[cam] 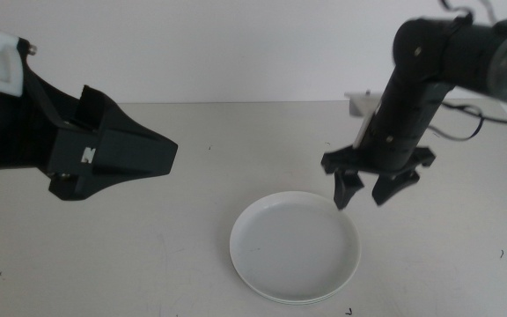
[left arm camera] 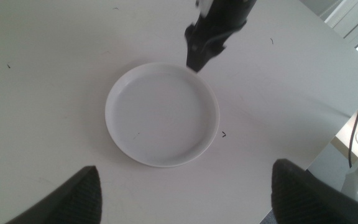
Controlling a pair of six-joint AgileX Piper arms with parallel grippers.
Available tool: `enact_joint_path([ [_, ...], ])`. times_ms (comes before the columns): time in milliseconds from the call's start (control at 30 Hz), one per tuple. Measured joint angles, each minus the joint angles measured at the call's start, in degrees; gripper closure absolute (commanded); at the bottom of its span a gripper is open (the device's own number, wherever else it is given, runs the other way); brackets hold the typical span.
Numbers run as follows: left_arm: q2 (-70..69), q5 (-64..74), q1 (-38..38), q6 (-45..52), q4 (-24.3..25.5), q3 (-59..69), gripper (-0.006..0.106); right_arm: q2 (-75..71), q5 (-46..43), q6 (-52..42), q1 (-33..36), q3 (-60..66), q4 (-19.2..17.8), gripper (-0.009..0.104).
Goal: Stack the three bowls on top of each other.
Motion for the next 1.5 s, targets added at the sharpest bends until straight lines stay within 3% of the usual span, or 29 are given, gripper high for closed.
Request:
enact_joint_path([
  [767,0.00,-1.83,0.00,0.19,1.10,0.00,-0.003,-14.55,1.87,-8.97,-8.62,-3.63,0.48,0.045],
  [900,0.79,-3.46,0.49,-4.59,10.04,0.00,-0.003,-15.06,1.87,-10.79,-8.67,-3.63,0.53,0.045],
  [1067,3.89,-3.58,7.81,-16.72,26.23,0.05,-0.003,-15.71,1.68,-12.20,-10.88,-2.35,1.74,0.045],
  [1133,4.46,-3.72,11.98,-17.13,28.41,0.61,-0.003,-16.58,1.08,-12.76,-12.38,-0.54,2.08,0.045],
  [1300,2.78,-6.38,22.98,-14.34,25.36,6.65,-0.003,-21.74,-3.83,-13.47,-16.60,7.25,3.02,0.045],
  [1500,-7.11,-16.98,25.27,-10.95,19.30,20.92,-0.003,-32.53,-11.17,-13.47,-18.67,19.32,1.91,0.045],
])
